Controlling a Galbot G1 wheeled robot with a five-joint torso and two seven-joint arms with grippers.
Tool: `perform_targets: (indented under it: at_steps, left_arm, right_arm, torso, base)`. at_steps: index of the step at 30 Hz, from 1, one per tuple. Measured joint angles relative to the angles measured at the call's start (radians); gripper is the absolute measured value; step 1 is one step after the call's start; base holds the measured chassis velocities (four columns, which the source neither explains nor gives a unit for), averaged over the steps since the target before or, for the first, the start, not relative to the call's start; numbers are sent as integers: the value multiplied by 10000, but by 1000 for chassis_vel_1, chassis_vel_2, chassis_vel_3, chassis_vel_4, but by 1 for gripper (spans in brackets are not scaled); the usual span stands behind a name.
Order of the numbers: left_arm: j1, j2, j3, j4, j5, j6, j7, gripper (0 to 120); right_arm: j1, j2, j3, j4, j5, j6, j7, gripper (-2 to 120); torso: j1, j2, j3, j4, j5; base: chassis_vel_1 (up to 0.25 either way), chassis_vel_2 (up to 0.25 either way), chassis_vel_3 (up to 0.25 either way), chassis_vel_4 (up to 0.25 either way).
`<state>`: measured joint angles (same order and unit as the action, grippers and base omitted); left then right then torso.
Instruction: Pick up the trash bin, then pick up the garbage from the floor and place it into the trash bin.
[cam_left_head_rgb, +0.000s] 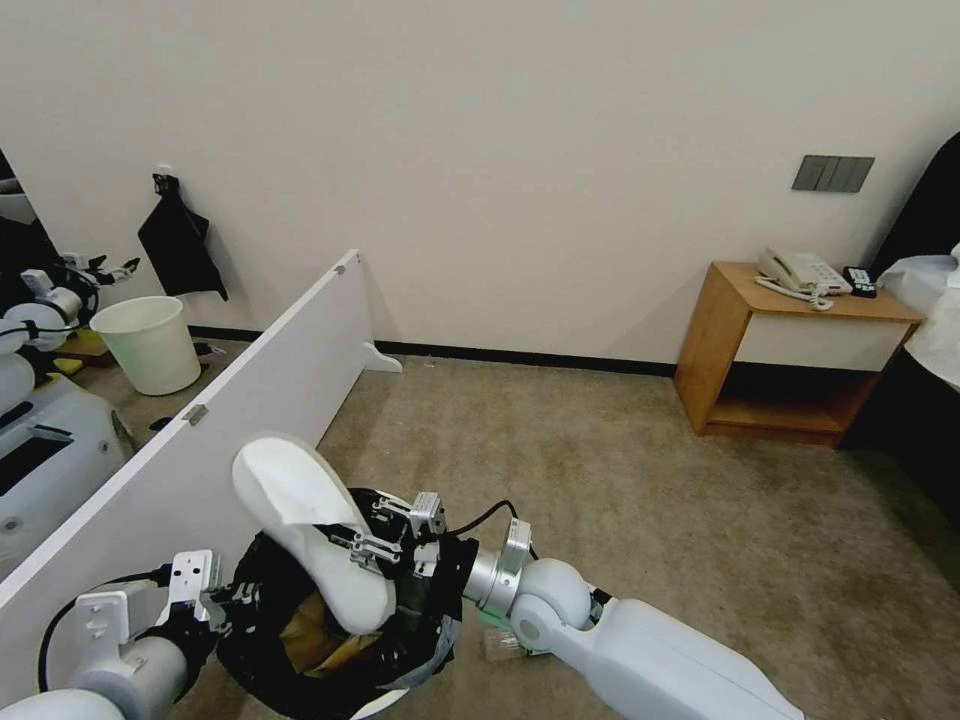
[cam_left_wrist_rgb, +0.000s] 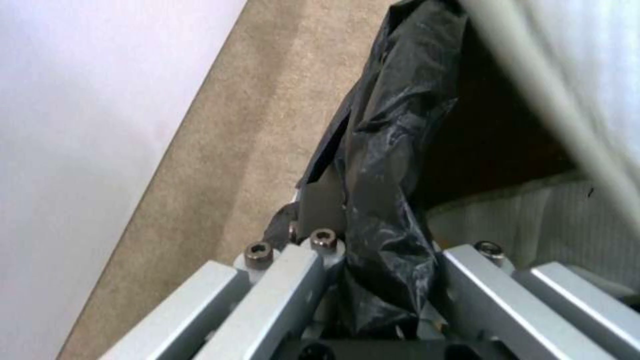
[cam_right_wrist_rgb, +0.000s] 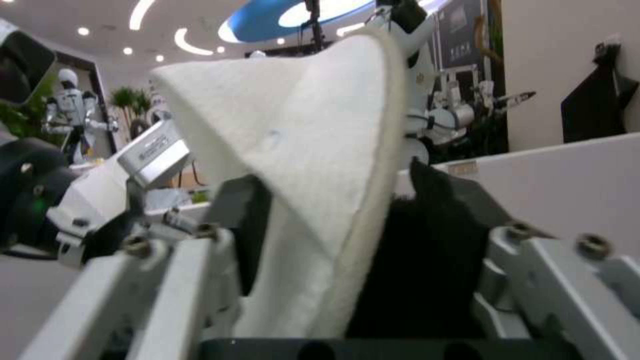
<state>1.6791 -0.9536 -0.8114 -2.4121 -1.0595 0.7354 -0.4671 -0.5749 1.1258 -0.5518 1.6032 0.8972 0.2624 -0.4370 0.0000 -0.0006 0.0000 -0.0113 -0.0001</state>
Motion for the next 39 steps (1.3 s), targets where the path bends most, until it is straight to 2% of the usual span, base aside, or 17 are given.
perform_targets:
  at_steps: [2, 3, 5, 6, 9, 19, 24, 30, 39]
  left_arm:
    - [2, 15, -15, 0, -14, 0, -2, 2]
    - [2, 15, -15, 0, -14, 0, -2, 2]
    - [-9, 31, -18, 0, -27, 0, -2, 2]
    - [-9, 31, -18, 0, -27, 0, -2, 2]
    - [-21, 58, -26, 14, -36, 0, -2, 2]
    - [-54, 87, -27, 24, -57, 0, 11, 2]
    - [-28, 74, -28, -18, -58, 0, 14, 2]
    - [-54, 66, -8, -26, -64, 0, 15, 2]
    - [-49, 65, -9, -41, -121, 0, 15, 2]
  right_arm:
    - [-7, -133, -52, 92, -27, -107, 40, 71]
    - [-7, -133, -52, 92, -27, -107, 40, 71]
    - [-16, -257, -101, 188, -127, -205, 186, 82]
    - [-16, -257, -101, 188, -127, -205, 186, 82]
    - [-35, -480, -152, 383, -274, -282, 349, 97]
    - [-40, -908, -175, 668, -674, -678, 509, 100]
    - [45, -1153, -225, 1152, -1111, -1459, 1400, 100]
    - [142, -1240, -328, 1252, -1770, -1922, 1972, 100]
    - [37, -1554, -361, 1330, -2104, -1932, 2056, 100]
  torso:
    - [0, 0, 0, 0, 0]
    - [0, 0, 0, 0, 0]
    - [0, 0, 0, 0, 1]
    - [0, 0, 0, 0, 1]
    - [0, 0, 0, 0, 1]
    - [0, 0, 0, -1, 1]
    - [0, 0, 0, -1, 1]
    - [0, 0, 0, 2, 0]
    - [0, 0, 0, 0, 0]
  base:
    - [0, 0, 0, 0]
    - [0, 0, 0, 0]
    - [0, 0, 0, 0]
    - [0, 0, 0, 0]
    - [0, 0, 0, 0]
    - [0, 0, 0, 0]
    - [0, 0, 0, 0]
    - [0, 0, 0, 0]
    - [0, 0, 0, 0]
